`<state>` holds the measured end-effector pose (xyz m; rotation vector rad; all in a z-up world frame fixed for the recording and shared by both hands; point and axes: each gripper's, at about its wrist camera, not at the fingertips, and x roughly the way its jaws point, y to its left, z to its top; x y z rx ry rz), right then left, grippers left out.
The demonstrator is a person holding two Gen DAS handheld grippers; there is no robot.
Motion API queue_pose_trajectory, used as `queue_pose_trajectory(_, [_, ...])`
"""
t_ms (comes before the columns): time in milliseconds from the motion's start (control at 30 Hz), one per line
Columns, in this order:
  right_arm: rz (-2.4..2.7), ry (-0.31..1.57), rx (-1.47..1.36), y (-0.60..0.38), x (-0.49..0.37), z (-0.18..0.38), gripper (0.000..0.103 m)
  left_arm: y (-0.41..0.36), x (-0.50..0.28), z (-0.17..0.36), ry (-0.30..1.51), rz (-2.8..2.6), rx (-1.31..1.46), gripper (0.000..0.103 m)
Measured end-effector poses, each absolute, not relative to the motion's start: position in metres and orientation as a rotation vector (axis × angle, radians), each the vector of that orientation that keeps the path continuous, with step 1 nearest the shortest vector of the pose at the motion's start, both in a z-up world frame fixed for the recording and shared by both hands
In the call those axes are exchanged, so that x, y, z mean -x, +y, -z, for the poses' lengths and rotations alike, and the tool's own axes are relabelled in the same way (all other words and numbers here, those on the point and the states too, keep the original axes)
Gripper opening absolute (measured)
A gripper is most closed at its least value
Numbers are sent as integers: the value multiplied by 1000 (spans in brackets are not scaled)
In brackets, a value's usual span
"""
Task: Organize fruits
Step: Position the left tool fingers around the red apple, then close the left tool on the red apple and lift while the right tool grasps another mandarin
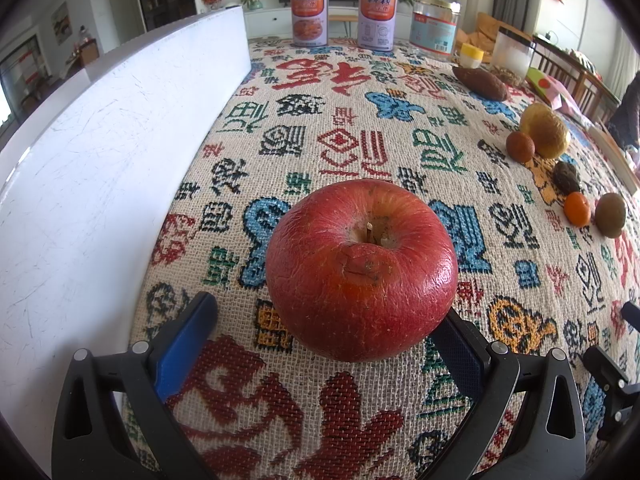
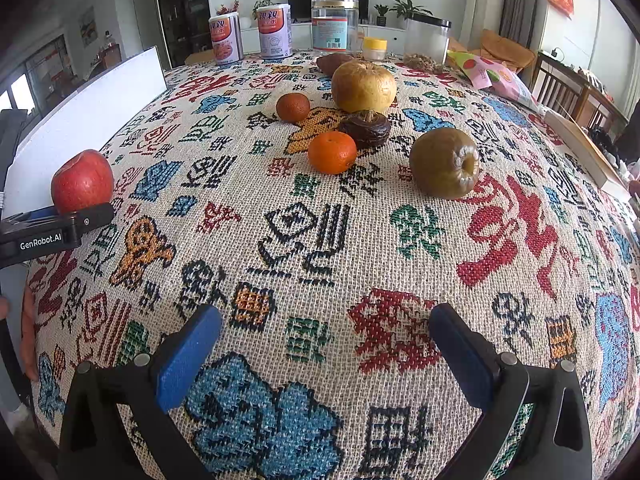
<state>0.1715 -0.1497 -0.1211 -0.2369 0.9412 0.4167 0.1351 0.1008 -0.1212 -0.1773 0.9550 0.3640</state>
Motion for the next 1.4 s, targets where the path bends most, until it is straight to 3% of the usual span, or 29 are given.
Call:
queue_pose_trajectory(333, [-417, 941, 237, -150, -172, 121, 103, 104, -131, 119, 1011, -243, 147, 102])
queue_pose_trajectory(633, [-420, 940, 233, -150, -171, 121, 103, 109, -137, 108, 922, -225, 205, 99])
queue_pose_trajectory(700, [-423, 936, 224, -150, -171, 119, 103, 106, -138, 106, 888, -185, 212, 75])
queue_pose_trajectory(900, [-508, 890, 128, -144, -179, 86, 101, 103, -127, 104, 884, -174, 214, 71])
queue_pose_trajectory(967, [-561, 905, 130, -123, -201, 69, 86, 104, -121, 103, 897, -163, 237, 71])
queue_pose_trajectory(1100, [-595, 968, 158, -73, -265, 63, 72, 106, -107, 101, 910, -162, 270, 71])
queue_pose_trajectory(1167, [-560, 1028, 197, -55, -297, 77, 58, 108, -100, 99, 909, -172, 284, 71])
queue_pose_trajectory(1300, [-497, 1080, 244, -37, -338, 105, 55, 109, -88, 93, 903, -174, 300, 71])
queue_pose_trajectory(1367, [-484, 1058, 271, -34, -341, 109, 30, 110, -84, 86, 902, -164, 317, 71])
queue_pose_trajectory(1400, [-484, 1046, 264, -35, -339, 107, 30, 110, -81, 81, 898, -153, 335, 71])
